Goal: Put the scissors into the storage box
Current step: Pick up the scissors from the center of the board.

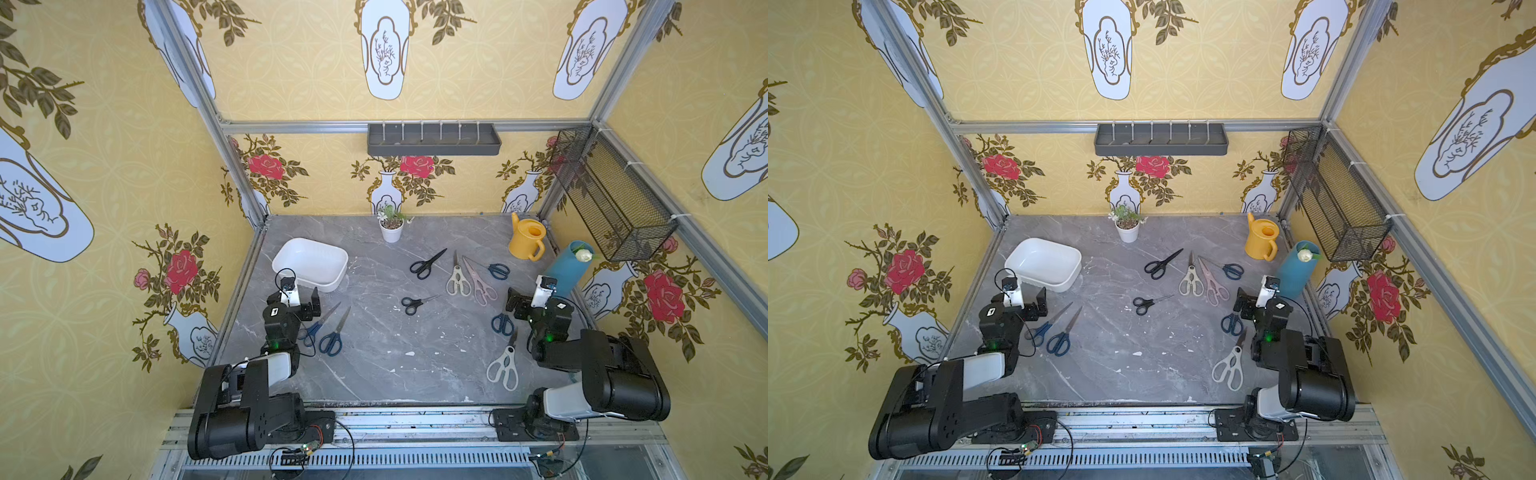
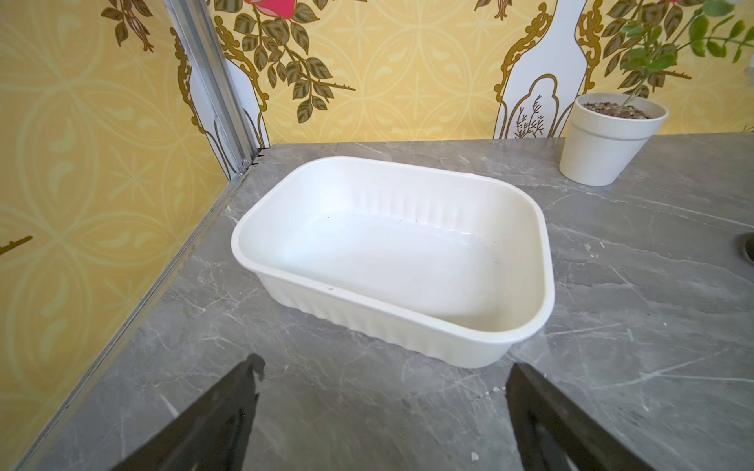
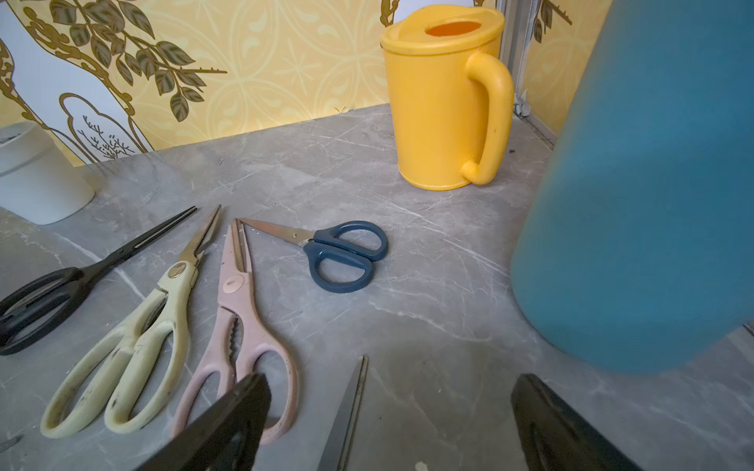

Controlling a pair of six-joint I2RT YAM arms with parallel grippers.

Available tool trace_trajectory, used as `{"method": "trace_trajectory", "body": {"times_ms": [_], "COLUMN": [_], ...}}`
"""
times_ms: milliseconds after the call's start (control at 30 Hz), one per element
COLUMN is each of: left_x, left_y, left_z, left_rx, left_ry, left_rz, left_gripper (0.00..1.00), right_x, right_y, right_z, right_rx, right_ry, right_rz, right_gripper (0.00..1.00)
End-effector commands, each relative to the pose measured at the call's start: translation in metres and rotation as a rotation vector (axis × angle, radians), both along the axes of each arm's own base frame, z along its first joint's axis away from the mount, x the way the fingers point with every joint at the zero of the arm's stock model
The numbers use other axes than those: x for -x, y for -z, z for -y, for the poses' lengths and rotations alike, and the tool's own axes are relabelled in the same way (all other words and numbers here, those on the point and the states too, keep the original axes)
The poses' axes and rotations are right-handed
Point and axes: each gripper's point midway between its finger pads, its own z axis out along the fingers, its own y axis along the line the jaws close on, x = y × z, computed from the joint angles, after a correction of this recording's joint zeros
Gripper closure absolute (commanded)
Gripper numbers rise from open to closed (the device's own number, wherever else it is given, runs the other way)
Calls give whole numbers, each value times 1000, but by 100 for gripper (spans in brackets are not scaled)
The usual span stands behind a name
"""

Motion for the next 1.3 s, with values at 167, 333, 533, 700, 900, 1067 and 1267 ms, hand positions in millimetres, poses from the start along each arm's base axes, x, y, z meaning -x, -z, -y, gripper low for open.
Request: {"method": "trace_trajectory", "body": {"times_ms": [167,333,533,700,900,1067,1267], "left_x": [0,0,27,30,8,6,18], "left_y": [-3,-3,-13,-15,-9,-21,-94], "left_z": [0,0,-14,2,-10,24,32], "left_rx": [-5,-6,4,-20,-7,-17,-18], "left_ry": [-1,-1,-95,2,-59,157,211], "left_rz": [16,17,126,154,70,47,-55], "left_gripper": [0,0,0,0,0,0,0], "right_x": [-2,-2,-2,-2,-2,-3,-4], "right_y": [-7,-7,-7,-7,-7,-7,-41], "right_z": [0,0,0,0,-1,0,-5], "right_rx": [4,4,4,4,3,-9,43], "right_ry": [-2,-3,-3,-2,-6,-6,10], "right_rz": [27,29,29,28,30,26,24], "right_gripper": [3,3,3,3,3,3,3]}}
